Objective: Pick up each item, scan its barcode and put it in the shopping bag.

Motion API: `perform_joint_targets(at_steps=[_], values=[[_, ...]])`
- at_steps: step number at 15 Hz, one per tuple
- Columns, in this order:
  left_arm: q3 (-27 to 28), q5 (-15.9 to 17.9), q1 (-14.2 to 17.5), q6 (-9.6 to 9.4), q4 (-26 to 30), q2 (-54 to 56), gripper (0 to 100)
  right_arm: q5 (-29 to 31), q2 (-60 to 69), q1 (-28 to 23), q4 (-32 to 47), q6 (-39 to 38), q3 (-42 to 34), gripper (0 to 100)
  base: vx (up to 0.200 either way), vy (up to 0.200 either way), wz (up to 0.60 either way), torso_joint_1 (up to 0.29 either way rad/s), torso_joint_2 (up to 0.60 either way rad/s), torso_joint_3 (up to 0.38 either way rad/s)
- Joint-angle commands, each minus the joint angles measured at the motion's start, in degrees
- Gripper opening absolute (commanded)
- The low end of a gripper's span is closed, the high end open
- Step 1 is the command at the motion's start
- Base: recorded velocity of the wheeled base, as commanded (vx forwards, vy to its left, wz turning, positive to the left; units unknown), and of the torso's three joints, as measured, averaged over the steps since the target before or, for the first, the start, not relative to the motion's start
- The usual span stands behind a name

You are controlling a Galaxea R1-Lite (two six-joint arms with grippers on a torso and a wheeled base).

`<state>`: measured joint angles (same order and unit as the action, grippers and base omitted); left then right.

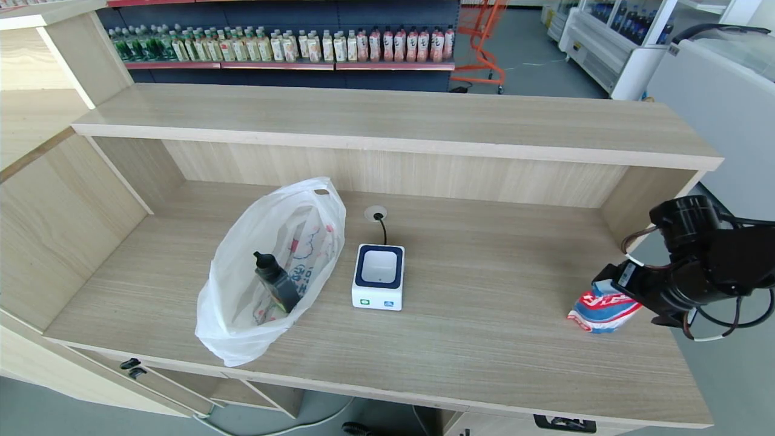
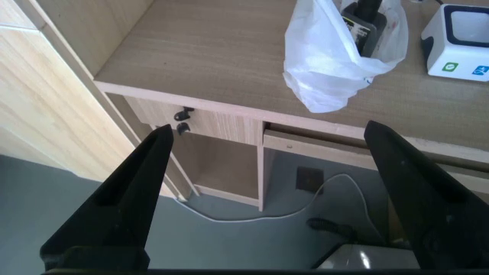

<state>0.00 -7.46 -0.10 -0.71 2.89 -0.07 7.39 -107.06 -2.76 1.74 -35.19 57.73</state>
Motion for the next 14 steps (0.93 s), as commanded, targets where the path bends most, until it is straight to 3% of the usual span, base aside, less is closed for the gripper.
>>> perform_joint_targets(at_steps=[1,6,11,12,14], values=[[0.0,0.0,0.0,0.0,0.0,0.1,100,0.1,-2.8,0.9,-1.3,0.0,0.1,0,0.0,0.0,0.0,0.0,0.0,0.0],[0.0,0.0,0.0,0.0,0.0,0.1,100,0.1,-2.2,0.8,-9.8,14.5,-0.7,0,0.0,0.0,0.0,0.0,0.0,0.0],[0.0,0.0,0.0,0.0,0.0,0.1,100,-0.9,2.3,0.9,-11.5,20.7,-5.4,0,0.0,0.0,0.0,0.0,0.0,0.0],[0.0,0.0,0.0,0.0,0.0,0.1,100,-4.7,4.9,0.9,-11.1,21.0,-4.2,0,0.0,0.0,0.0,0.0,0.0,0.0],[0.0,0.0,0.0,0.0,0.0,0.1,100,-18.4,11.3,-0.2,-6.3,23.4,0.4,0,0.0,0.0,0.0,0.0,0.0,0.0]])
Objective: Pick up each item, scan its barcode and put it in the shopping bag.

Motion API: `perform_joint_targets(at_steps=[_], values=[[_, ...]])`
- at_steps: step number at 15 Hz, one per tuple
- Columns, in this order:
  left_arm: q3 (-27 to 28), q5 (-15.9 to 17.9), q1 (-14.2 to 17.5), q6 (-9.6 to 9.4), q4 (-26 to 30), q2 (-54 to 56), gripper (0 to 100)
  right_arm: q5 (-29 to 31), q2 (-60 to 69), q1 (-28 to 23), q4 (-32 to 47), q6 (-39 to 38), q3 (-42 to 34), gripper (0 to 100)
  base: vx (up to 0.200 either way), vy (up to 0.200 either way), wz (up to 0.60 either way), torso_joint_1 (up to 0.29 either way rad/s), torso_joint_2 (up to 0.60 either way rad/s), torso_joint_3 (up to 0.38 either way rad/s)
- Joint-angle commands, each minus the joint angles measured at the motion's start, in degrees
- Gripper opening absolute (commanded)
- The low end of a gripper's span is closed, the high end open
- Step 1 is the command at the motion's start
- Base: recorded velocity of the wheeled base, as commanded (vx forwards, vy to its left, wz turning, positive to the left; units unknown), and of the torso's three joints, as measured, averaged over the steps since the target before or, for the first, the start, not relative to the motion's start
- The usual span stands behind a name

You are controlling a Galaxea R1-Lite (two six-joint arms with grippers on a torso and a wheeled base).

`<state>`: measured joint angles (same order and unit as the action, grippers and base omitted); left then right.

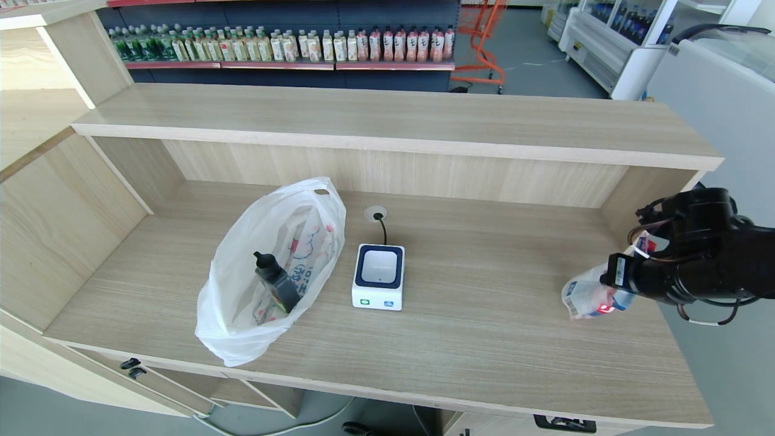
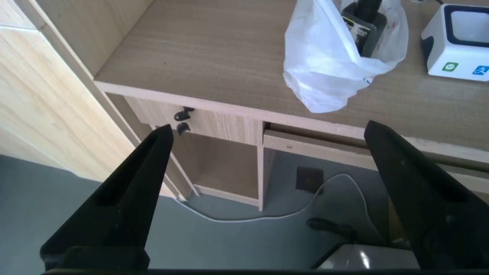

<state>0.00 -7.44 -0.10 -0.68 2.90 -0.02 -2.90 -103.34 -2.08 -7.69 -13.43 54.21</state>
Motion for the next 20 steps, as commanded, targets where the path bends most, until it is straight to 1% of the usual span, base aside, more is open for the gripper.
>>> perform_joint_targets(at_steps=[1,3,4,5,6,8,9,10,12,13,17,20], values=[[0.0,0.0,0.0,-0.02,0.0,0.0,100,-16.1,10.2,-0.9,6.6,1.7,6.3,0,0.0,0.0,0.0,0.0,0.0,0.0],[0.0,0.0,-0.1,-0.02,0.0,0.0,100,-30.9,13.4,-0.6,7.6,1.7,7.2,0,0.0,0.0,0.0,0.0,0.0,0.0],[0.0,0.0,0.0,-0.02,0.0,0.0,100,-39.8,15.1,0.0,7.6,1.7,7.2,0,0.0,0.0,0.0,0.0,0.0,0.0],[0.0,0.0,0.0,-0.02,0.0,0.0,100,-46.5,16.9,0.9,7.6,1.4,7.1,0,0.0,0.0,0.0,0.0,0.0,0.0],[0.0,0.0,0.0,-0.02,0.0,0.0,100,-50.0,18.5,3.1,7.6,1.0,6.5,0,0.0,0.0,0.0,0.0,0.0,0.0],[0.0,0.0,0.0,-0.02,0.0,0.0,100,-52.1,20.9,8.1,7.5,-0.5,5.4,0,0.0,0.0,0.0,0.0,0.0,0.0],[0.0,0.0,0.0,-0.02,0.0,0.0,100,-52.4,21.2,9.9,7.5,-1.0,5.4,0,0.0,0.0,0.0,0.0,0.0,0.0],[0.0,0.0,0.0,-0.02,0.0,0.0,100,-52.4,21.8,14.4,7.4,-2.0,5.4,0,0.0,0.0,0.0,0.0,0.0,0.0],[0.0,0.0,0.0,-0.02,0.0,0.0,100,-52.4,22.7,19.8,7.3,-1.9,4.7,0,0.0,0.0,0.0,0.0,0.0,0.0],[0.0,0.0,0.0,-0.02,0.0,0.0,100,-52.3,22.5,21.7,6.5,-1.9,4.6,0,0.0,0.0,0.0,0.0,0.0,0.0],[0.0,0.0,-0.1,-0.02,0.0,0.0,100,-52.4,22.3,22.9,5.8,-2.1,4.5,0,0.0,0.0,0.0,0.0,0.0,0.0],[0.0,0.0,0.0,-0.02,0.0,0.0,100,-52.8,23.3,25.6,4.4,-2.6,1.5,0,0.0,0.0,0.0,0.0,0.0,0.0]])
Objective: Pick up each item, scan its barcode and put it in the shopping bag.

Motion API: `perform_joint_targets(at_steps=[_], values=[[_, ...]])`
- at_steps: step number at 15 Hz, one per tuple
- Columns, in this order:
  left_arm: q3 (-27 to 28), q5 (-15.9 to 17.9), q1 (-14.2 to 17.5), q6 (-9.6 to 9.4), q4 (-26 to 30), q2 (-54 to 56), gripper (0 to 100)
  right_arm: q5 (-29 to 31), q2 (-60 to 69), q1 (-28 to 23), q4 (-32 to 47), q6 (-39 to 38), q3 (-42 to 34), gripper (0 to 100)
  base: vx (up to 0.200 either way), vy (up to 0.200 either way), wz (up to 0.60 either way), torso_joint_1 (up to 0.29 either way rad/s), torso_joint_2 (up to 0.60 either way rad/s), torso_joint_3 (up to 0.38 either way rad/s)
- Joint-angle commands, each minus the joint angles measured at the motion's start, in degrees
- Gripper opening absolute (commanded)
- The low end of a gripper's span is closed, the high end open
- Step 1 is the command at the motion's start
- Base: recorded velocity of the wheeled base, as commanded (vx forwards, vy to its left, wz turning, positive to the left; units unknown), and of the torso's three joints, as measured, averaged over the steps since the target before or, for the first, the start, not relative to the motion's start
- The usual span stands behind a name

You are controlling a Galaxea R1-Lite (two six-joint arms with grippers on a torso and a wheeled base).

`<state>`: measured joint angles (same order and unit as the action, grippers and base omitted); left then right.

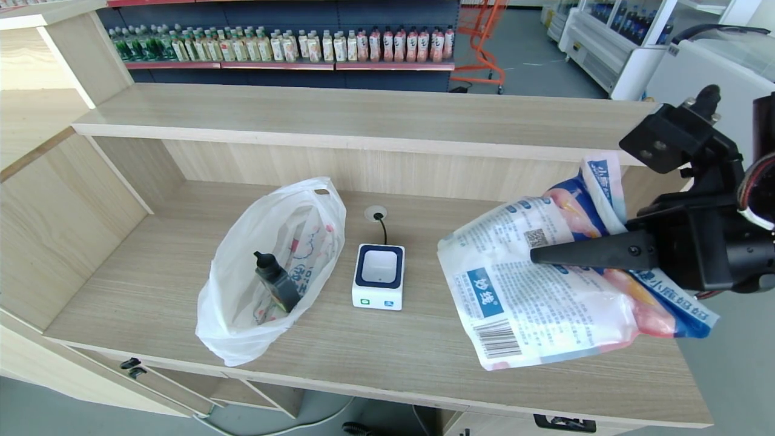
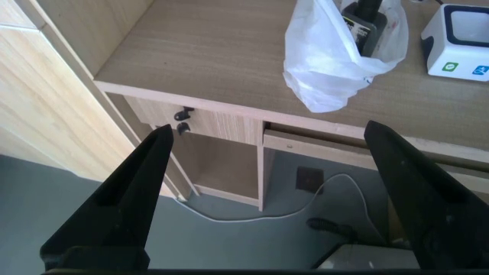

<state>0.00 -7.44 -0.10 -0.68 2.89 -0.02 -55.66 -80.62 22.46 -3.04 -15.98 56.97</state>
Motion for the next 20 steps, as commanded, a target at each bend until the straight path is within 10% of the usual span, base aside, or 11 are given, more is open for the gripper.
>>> perform_joint_targets(at_steps=[1,20], values=[[0.0,0.0,0.0,-0.02,0.0,0.0,100,-0.1,0.5,1.5,-1.4,0.0,-1.8,0,0.0,0.0,0.0,0.0,0.0,0.0],[0.0,0.0,0.0,-0.02,0.0,0.0,100,0.6,3.7,2.4,-4.2,-1.8,-4.5,0,0.0,0.0,0.0,0.0,0.0,0.0]])
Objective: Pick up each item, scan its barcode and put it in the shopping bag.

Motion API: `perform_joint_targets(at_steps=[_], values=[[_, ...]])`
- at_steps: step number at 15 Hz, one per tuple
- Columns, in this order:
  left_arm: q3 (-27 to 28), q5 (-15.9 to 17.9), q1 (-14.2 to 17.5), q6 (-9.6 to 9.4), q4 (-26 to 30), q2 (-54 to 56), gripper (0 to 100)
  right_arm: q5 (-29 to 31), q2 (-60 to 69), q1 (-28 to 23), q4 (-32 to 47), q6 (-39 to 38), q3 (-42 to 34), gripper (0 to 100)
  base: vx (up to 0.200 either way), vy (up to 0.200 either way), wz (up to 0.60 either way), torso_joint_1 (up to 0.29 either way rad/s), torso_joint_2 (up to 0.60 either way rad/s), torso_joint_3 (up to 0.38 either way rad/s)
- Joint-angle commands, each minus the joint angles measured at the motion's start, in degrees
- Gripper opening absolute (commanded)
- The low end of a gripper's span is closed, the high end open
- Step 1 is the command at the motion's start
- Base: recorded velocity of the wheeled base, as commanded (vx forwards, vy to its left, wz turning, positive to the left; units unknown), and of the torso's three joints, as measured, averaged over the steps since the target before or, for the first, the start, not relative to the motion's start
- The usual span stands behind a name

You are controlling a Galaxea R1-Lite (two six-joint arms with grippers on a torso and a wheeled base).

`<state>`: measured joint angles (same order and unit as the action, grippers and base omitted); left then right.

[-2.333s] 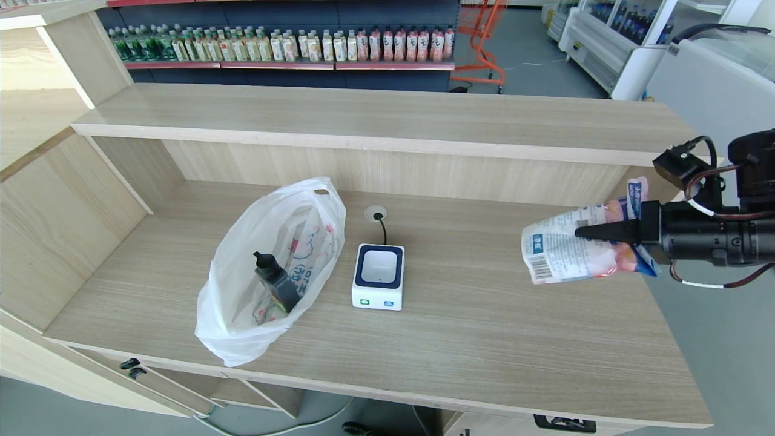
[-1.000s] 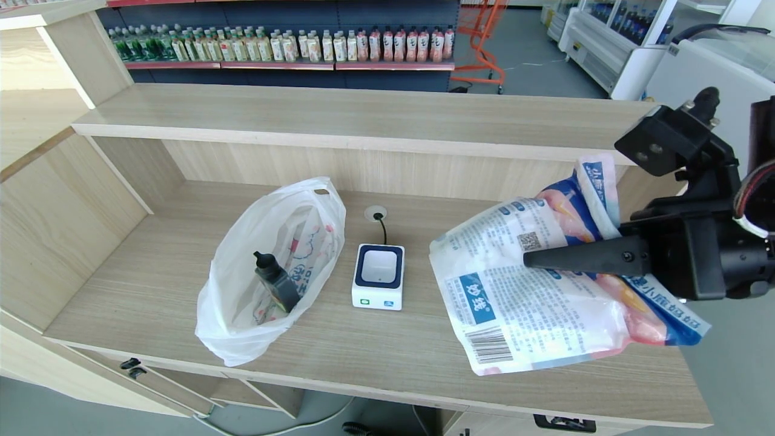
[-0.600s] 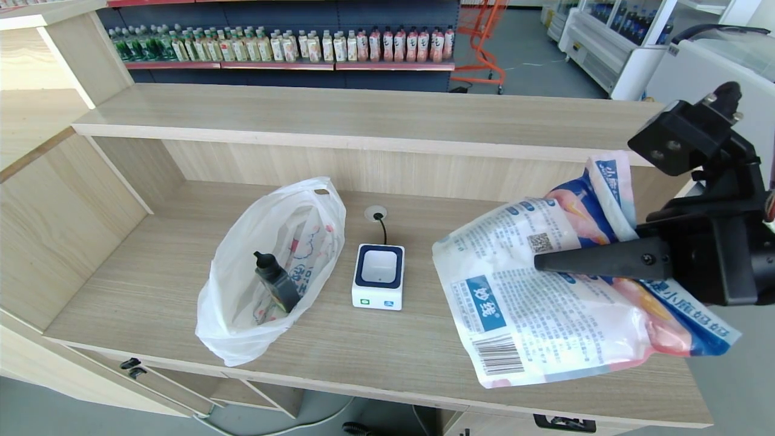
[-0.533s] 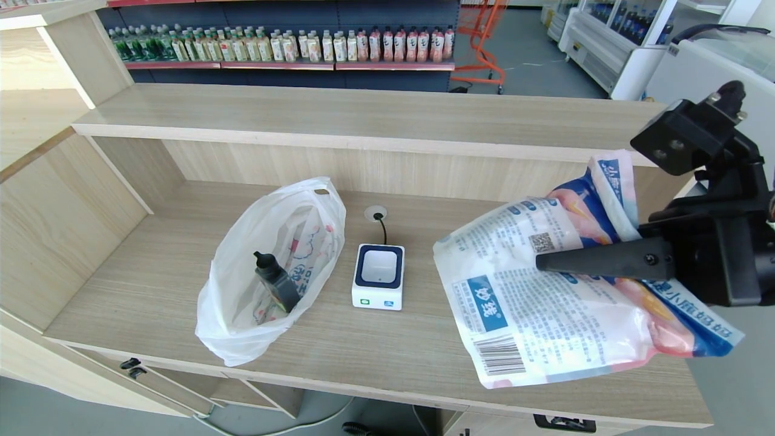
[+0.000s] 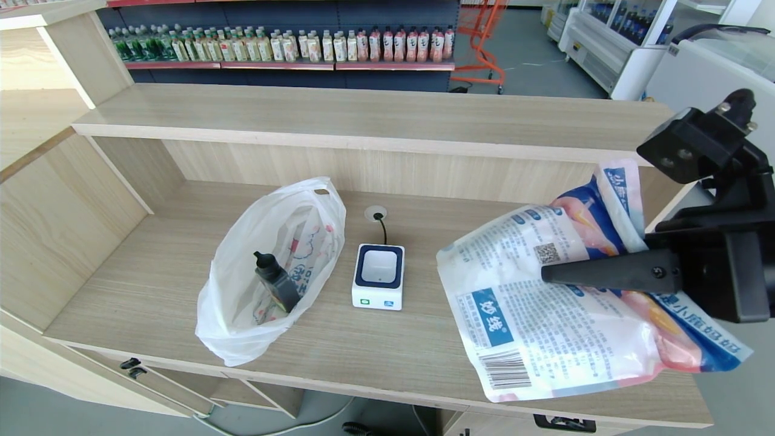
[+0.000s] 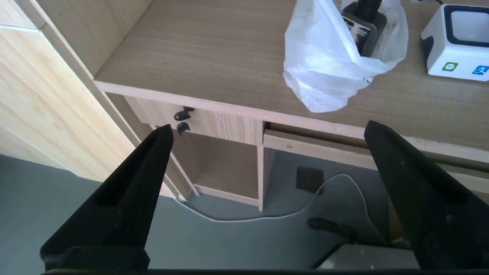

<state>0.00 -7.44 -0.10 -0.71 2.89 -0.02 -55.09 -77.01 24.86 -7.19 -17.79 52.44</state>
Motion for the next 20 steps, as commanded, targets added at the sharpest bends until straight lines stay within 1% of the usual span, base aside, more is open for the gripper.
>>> perform_joint_targets(at_steps=[1,2,3,4,5,6,7,8,9,10,11,12,13,15,18,20], values=[[0.0,0.0,0.0,0.0,0.0,0.0,100,0.0,0.3,0.0,0.0,0.0,-0.1,0,0.0,0.0,0.0,0.0,0.0,0.0],[0.0,0.0,0.0,0.0,0.0,0.0,100,0.0,0.4,0.0,0.0,0.0,-0.1,0,0.0,0.0,0.0,0.0,0.0,0.0],[0.0,0.0,0.0,0.0,0.0,0.0,100,0.2,0.6,-0.2,0.1,1.7,-0.5,0,0.0,0.0,0.0,0.0,0.0,0.0],[0.0,0.0,0.0,0.0,0.0,0.0,100,1.5,1.2,-0.5,0.1,5.0,-1.3,0,0.0,0.0,0.0,0.0,0.0,0.0],[0.0,0.0,0.0,0.0,0.0,0.0,100,4.6,1.7,-1.1,0.4,10.1,-2.2,0,0.0,0.0,0.0,0.0,0.0,0.0],[0.0,0.0,0.0,0.0,0.0,0.0,100,12.0,2.2,-2.5,0.4,20.8,-4.1,0,0.0,0.0,0.0,0.0,0.0,0.0],[0.0,0.0,0.0,0.0,0.0,0.0,100,14.6,2.4,-3.1,0.4,24.1,-4.6,0,0.0,0.0,0.0,0.0,0.0,0.0],[0.0,0.0,0.0,0.0,0.0,0.0,100,21.5,2.7,-5.5,0.1,34.0,-5.9,0,0.0,0.0,0.0,0.0,0.0,0.0],[0.0,0.0,0.0,0.0,0.0,0.0,100,27.9,4.8,-8.3,0.4,41.4,-7.4,0,0.0,0.0,0.0,0.0,0.0,0.0],[0.0,0.0,0.0,0.0,0.0,0.0,100,30.8,6.1,-8.7,0.4,41.8,-8.5,0,0.0,0.0,0.0,0.0,0.0,0.0],[0.0,0.0,0.0,0.0,0.0,0.0,100,31.4,6.3,-8.8,0.4,42.0,-8.8,0,0.0,0.0,0.0,0.0,0.0,0.0],[0.0,0.0,0.0,0.0,0.0,0.0,100,37.7,7.0,-10.0,0.2,47.8,-9.8,0,0.0,0.0,0.0,0.0,0.0,0.0],[0.0,0.0,0.0,0.0,0.0,0.0,100,39.1,7.0,-10.4,0.0,49.9,-10.3,0,0.0,0.0,0.0,0.0,0.0,0.0],[0.0,0.0,0.0,0.0,0.0,0.0,100,39.5,7.6,-10.9,-0.4,54.7,-11.6,0,0.0,0.0,0.0,0.0,0.0,0.0],[0.0,0.0,0.0,0.0,0.0,0.0,100,41.0,8.7,-12.6,-0.5,61.2,-11.4,0,0.0,0.0,0.0,0.0,0.0,0.0],[0.0,0.0,0.0,0.0,0.0,0.0,100,40.9,8.4,-11.9,-0.6,61.8,-11.3,0,0.0,0.0,0.0,0.0,0.0,0.0]])
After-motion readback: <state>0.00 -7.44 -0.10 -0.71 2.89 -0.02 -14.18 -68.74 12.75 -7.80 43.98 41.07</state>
